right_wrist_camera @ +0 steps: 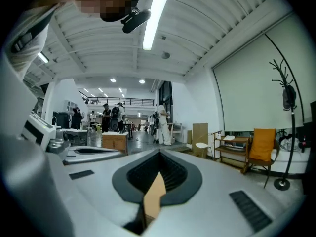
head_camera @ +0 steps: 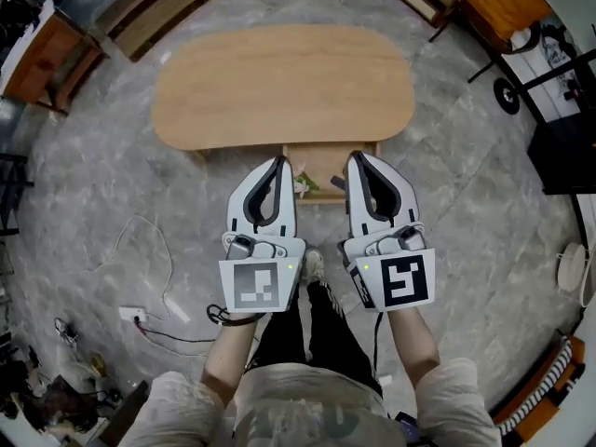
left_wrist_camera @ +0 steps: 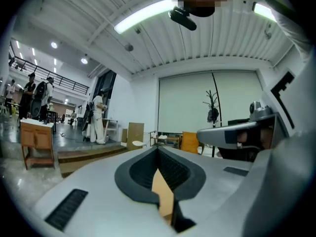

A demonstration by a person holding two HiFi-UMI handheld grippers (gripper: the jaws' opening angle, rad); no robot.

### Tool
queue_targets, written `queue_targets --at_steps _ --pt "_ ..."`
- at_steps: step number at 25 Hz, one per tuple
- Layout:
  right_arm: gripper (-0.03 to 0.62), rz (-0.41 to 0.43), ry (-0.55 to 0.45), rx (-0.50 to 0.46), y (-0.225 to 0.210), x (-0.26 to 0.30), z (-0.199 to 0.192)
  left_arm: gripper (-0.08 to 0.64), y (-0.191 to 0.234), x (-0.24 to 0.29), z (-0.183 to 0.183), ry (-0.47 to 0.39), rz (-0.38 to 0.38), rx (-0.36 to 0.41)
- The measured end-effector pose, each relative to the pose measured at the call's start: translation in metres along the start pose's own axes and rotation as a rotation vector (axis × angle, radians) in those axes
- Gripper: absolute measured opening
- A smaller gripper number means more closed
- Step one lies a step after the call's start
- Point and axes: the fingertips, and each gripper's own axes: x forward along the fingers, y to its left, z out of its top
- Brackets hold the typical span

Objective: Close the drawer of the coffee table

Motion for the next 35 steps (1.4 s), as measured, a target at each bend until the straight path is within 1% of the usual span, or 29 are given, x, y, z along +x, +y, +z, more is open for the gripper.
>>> queue_targets --at_steps 3,5,8,11,14,16,18,20,22,23,25,26,28,29,30,31,32,33,34,35 --pt "0.006 -0.002 0.074 0.039 -0.001 0.004 -0.071 0.008 -0.006 -0.002 -0.083 0.123 -0.047 0.055" --pt "0.006 0.001 0.126 0.055 -0.003 0.001 -0.121 0.008 -0.011 -0.005 -0.135 0.173 -0.062 0.054" --pt "0.006 -0.011 0.166 0.083 -0.001 0.002 -0.192 0.008 -0.003 -0.009 -0.201 0.205 -0.041 0.031" --pt "0.006 -0.036 0.193 0.105 -0.002 -0.001 -0.246 0.008 0.000 -0.011 -0.244 0.214 -0.016 0.019" --pt "0.006 -0.059 0.221 0.123 -0.006 -0.004 -0.287 0.008 -0.001 -0.010 -0.271 0.210 0.012 0.010" --pt "0.006 -0.062 0.235 0.123 -0.008 -0.003 -0.305 0.008 0.000 -0.007 -0.278 0.194 0.045 -0.011" --pt "0.006 -0.067 0.240 0.113 -0.011 -0.003 -0.318 0.008 -0.002 -0.003 -0.281 0.176 0.058 -0.045" --pt "0.006 -0.074 0.226 0.111 -0.015 0.001 -0.325 0.008 -0.008 0.003 -0.281 0.160 0.041 -0.050" --pt "0.006 -0.080 0.216 0.114 -0.020 0.004 -0.328 0.008 -0.015 0.005 -0.285 0.165 0.002 -0.025" --pt "0.006 -0.078 0.217 0.113 -0.022 0.005 -0.328 0.008 -0.018 0.002 -0.293 0.188 -0.023 -0.002" --pt "0.006 -0.062 0.229 0.098 -0.022 0.007 -0.329 0.008 -0.020 -0.012 -0.319 0.261 -0.069 0.055" --pt "0.006 -0.051 0.237 0.084 -0.020 0.006 -0.330 0.008 -0.019 -0.013 -0.322 0.268 -0.073 0.066" --pt "0.006 -0.037 0.252 0.061 -0.018 0.005 -0.333 0.008 -0.018 0.000 -0.310 0.235 -0.063 0.063" --pt "0.006 -0.036 0.257 0.058 -0.018 0.004 -0.334 0.008 -0.019 0.004 -0.311 0.242 -0.073 0.070" --pt "0.006 -0.037 0.262 0.057 -0.019 0.003 -0.335 0.008 -0.022 0.007 -0.317 0.274 -0.100 0.084" --pt "0.006 -0.039 0.267 0.056 -0.019 0.001 -0.336 0.008 -0.029 0.009 -0.329 0.324 -0.147 0.095" --pt "0.006 -0.040 0.273 0.050 -0.020 0.000 -0.337 0.008 -0.038 0.011 -0.342 0.384 -0.216 0.102" --pt "0.006 -0.038 0.278 0.041 -0.021 -0.002 -0.338 0.098 -0.049 0.012 -0.356 0.440 -0.298 0.114" --pt "0.006 -0.034 0.283 0.029 -0.021 -0.004 -0.339 0.205 -0.058 0.014 -0.370 0.489 -0.379 0.145" --pt "0.006 -0.028 0.288 0.020 -0.023 -0.007 -0.341 0.222 -0.065 0.014 -0.384 0.535 -0.446 0.201"
